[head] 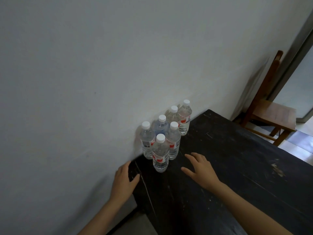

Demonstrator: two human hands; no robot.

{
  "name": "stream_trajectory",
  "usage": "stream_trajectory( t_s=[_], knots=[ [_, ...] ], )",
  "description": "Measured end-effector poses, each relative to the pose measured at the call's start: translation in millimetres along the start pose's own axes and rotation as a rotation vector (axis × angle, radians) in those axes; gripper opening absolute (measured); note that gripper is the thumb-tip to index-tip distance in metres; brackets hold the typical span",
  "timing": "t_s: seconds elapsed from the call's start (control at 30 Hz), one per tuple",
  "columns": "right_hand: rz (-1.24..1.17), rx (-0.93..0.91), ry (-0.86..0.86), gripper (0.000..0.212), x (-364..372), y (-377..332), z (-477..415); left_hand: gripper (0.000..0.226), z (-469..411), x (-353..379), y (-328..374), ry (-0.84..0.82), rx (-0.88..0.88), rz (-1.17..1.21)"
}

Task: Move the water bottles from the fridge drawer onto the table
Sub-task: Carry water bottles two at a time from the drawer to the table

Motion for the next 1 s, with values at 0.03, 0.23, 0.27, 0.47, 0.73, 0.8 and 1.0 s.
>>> stream_trajectory(
  t_s=[0.03, 0.23, 0.27, 0.47, 0.73, 0.8, 1.0],
  knots=[
    [0.009, -0.001, -0.002, 0.063, -0.1, -4.1, 4.3, 0.06, 1.6, -3.4, -2.2, 0.008, 0.01, -0.015],
    [0.079, 0.017, 0.019, 0.062, -1.8, -36.3, 27.6, 0.058, 17.7, -29.0, -17.8, 0.033, 0.065, -0.019],
    [0.088, 0.022, 0.033, 0.061, -3.0, -45.1, 32.5, 0.058, 21.4, -37.3, -21.0, 0.04, 0.076, -0.009],
    [0.15, 0.077, 0.076, 0.06, 5.5, -88.4, 76.4, 0.055, 40.9, -78.6, -46.9, 0.05, 0.128, 0.063],
    [0.169, 0.234, 0.145, 0.057, 18.2, -144.5, 170.6, 0.046, 85.2, -99.0, -56.0, -0.004, 0.276, 0.048],
    [0.182, 0.297, 0.173, 0.056, 17.1, -149.3, 202.6, 0.043, 99.9, -89.9, -47.7, -0.039, 0.343, 0.017],
    [0.201, 0.492, 0.257, 0.071, 6.7, -147.0, 308.1, 0.039, 166.8, -47.6, -11.1, -0.144, 0.494, -0.009]
  ],
)
Point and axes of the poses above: each hand's wrist, its own z-axis away from the middle knuckle, its own x-axis out of the palm, y = z × x, the point moved 3 cm from there along -z, towards the middle knuckle, and after that the axes turned 15 degrees about -x, right-handed, at the moved point
